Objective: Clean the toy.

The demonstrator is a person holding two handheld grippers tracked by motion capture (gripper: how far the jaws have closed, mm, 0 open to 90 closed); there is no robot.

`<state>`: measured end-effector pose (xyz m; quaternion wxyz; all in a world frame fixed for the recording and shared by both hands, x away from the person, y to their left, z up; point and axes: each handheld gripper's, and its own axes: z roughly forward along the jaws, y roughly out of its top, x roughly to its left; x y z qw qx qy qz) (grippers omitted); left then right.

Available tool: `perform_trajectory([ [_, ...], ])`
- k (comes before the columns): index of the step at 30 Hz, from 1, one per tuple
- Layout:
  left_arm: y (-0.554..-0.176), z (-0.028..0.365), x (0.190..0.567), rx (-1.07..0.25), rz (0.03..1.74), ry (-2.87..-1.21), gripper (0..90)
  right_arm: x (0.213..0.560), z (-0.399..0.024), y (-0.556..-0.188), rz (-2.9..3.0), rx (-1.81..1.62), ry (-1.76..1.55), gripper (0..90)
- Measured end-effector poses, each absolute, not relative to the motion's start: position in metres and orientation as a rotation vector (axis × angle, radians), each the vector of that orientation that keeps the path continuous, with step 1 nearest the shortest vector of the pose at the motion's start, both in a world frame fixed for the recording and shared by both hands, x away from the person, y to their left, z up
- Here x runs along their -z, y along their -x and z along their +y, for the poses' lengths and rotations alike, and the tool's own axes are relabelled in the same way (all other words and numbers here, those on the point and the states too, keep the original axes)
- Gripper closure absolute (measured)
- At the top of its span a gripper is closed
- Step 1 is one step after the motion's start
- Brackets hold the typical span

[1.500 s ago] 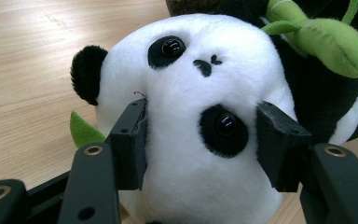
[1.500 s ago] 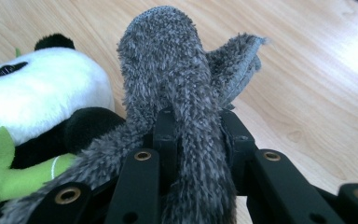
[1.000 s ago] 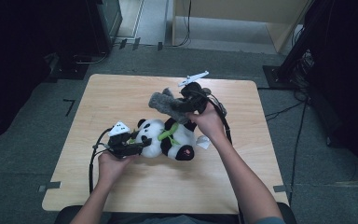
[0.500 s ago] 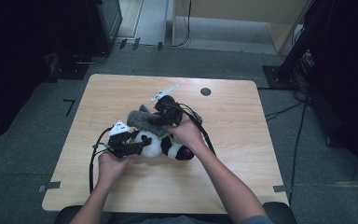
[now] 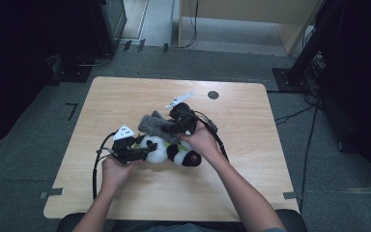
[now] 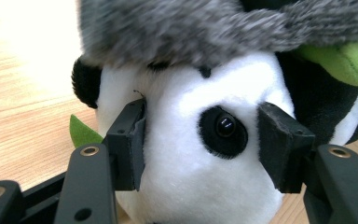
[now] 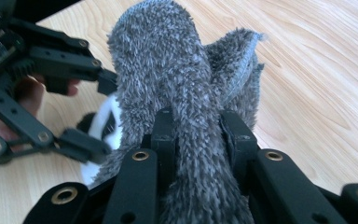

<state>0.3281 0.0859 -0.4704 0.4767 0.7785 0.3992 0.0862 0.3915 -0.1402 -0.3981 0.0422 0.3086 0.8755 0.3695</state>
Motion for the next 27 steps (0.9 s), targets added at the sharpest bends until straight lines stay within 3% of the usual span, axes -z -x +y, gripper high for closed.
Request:
perform_trajectory([
  [27, -0.329, 0.086, 0.471, -0.191, 0.995, -1.887, 40.0, 0.400, -0.226, -0.362, 2.574, -1.181, -1.031, 71.5],
])
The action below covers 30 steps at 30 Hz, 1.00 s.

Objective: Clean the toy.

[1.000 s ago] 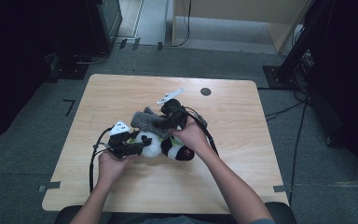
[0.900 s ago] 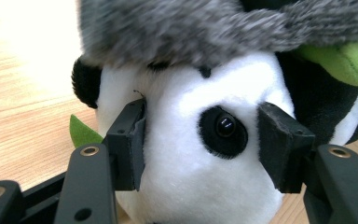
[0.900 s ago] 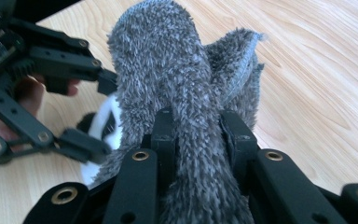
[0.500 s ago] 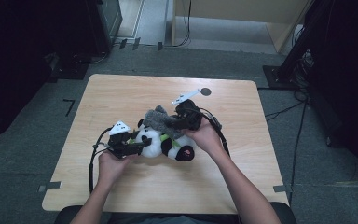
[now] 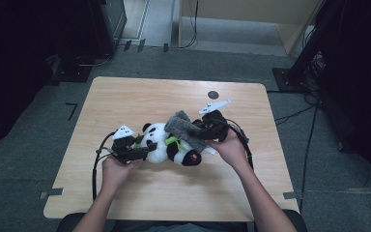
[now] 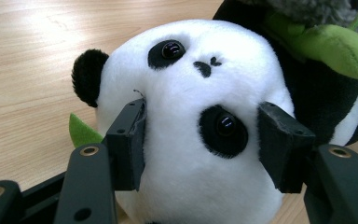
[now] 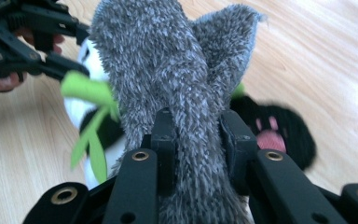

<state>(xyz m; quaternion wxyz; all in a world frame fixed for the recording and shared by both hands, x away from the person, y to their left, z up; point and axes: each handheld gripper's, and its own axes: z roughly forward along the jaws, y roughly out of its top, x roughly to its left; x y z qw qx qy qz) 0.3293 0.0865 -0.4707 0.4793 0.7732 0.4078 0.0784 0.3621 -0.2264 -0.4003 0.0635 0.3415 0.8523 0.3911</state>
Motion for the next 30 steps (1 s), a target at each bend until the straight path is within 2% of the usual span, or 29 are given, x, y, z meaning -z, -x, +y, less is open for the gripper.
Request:
perform_trajectory([
  [10, -0.329, 0.086, 0.471, -0.195, 0.988, -1.893, 39.9, 0.421, -0.255, -0.344, 2.533, -1.247, -1.086, 71.4],
  [18, -0.329, 0.087, 0.471, -0.197, 0.983, -1.891, 39.8, 0.427, -0.263, -0.340, 2.521, -1.254, -1.111, 71.4],
  [30, -0.327, 0.086, 0.472, -0.211, 0.975, -1.889, 39.9, 0.385, -0.243, -0.343, 2.482, -1.337, -1.028, 72.5],
])
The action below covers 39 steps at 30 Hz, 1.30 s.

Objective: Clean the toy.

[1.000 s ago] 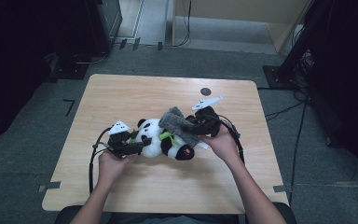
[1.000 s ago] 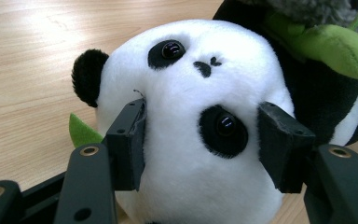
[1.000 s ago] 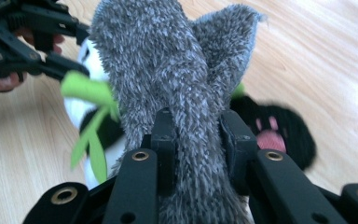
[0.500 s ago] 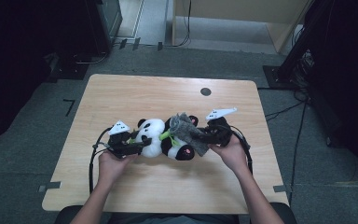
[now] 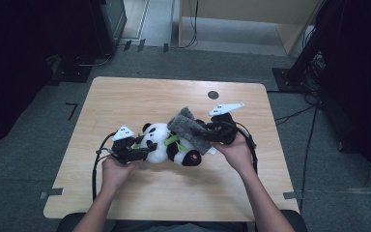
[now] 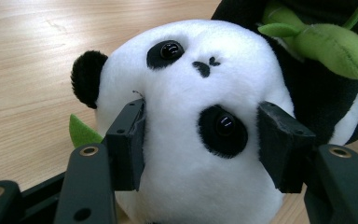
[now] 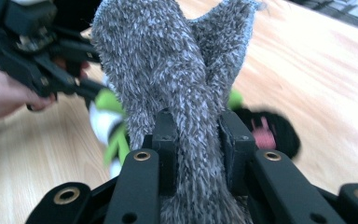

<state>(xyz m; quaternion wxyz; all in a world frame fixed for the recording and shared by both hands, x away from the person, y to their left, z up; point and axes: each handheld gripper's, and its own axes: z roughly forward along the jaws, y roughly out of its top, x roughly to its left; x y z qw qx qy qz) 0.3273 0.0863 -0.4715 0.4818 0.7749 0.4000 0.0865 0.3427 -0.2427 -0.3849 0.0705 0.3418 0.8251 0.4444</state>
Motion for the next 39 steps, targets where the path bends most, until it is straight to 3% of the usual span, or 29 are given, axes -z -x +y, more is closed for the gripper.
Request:
perform_trajectory([
  [9, -0.327, 0.087, 0.472, -0.215, 0.968, -1.885, 39.6, 0.375, -0.194, -0.370, 2.548, -1.321, -0.970, 72.2],
  [21, -0.326, 0.087, 0.472, -0.222, 0.965, -1.887, 39.5, 0.390, -0.143, -0.392, 2.656, -1.246, -0.929, 71.4],
  [28, -0.326, 0.086, 0.473, -0.228, 0.964, -1.886, 39.5, 0.403, -0.125, -0.398, 2.702, -1.219, -0.931, 57.4],
  [34, -0.325, 0.086, 0.473, -0.230, 0.968, -1.893, 39.5, 0.407, -0.120, -0.395, 2.717, -1.200, -0.928, 67.6],
  [39, -0.325, 0.085, 0.472, -0.228, 0.971, -1.903, 40.1, 0.405, -0.125, -0.390, 2.714, -1.176, -0.910, 70.4],
])
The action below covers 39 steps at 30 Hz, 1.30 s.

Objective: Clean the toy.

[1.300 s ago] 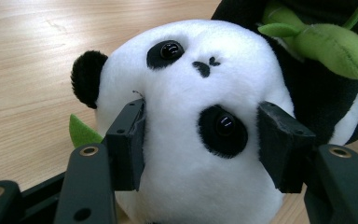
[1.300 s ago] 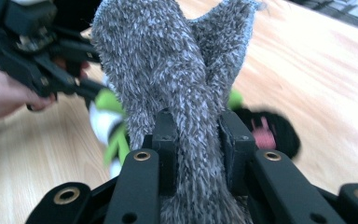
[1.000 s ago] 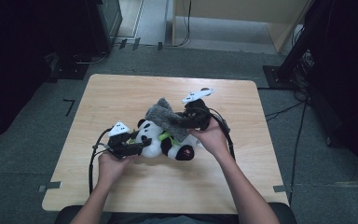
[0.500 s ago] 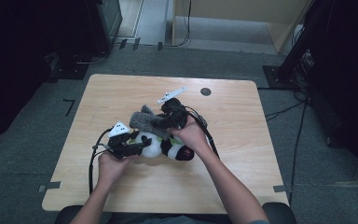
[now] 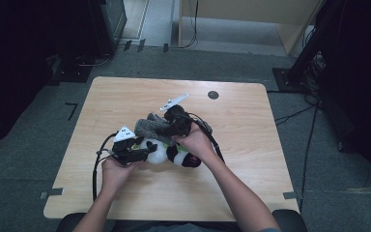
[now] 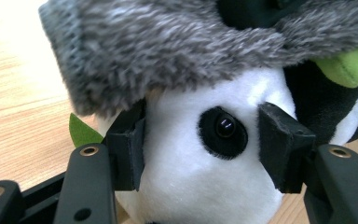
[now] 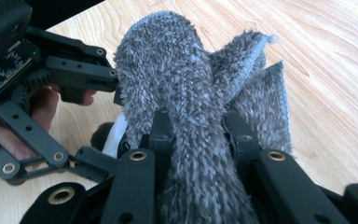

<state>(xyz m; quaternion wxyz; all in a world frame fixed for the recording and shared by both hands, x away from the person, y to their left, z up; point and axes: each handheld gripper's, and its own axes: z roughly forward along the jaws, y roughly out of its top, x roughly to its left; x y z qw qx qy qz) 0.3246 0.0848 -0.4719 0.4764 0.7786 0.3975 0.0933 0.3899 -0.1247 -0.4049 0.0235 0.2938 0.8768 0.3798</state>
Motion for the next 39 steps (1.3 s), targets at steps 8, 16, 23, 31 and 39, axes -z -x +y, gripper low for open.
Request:
perform_trajectory([
  [8, -0.325, 0.086, 0.472, -0.214, 0.980, -1.904, 39.9, 0.403, -0.146, -0.384, 2.703, -1.129, -0.919, 71.2],
  [16, -0.326, 0.085, 0.474, -0.206, 0.975, -1.909, 35.6, 0.404, -0.170, -0.376, 2.665, -1.163, -0.954, 71.5],
  [23, -0.327, 0.085, 0.475, -0.206, 0.982, -1.906, 33.2, 0.400, -0.185, -0.367, 2.595, -1.162, -0.941, 72.2],
  [31, -0.327, 0.086, 0.474, -0.193, 0.993, -1.902, 35.7, 0.402, -0.211, -0.358, 2.566, -1.198, -0.973, 72.3],
  [39, -0.328, 0.086, 0.474, -0.192, 0.993, -1.902, 36.0, 0.410, -0.230, -0.344, 2.570, -1.180, -0.959, 72.6],
])
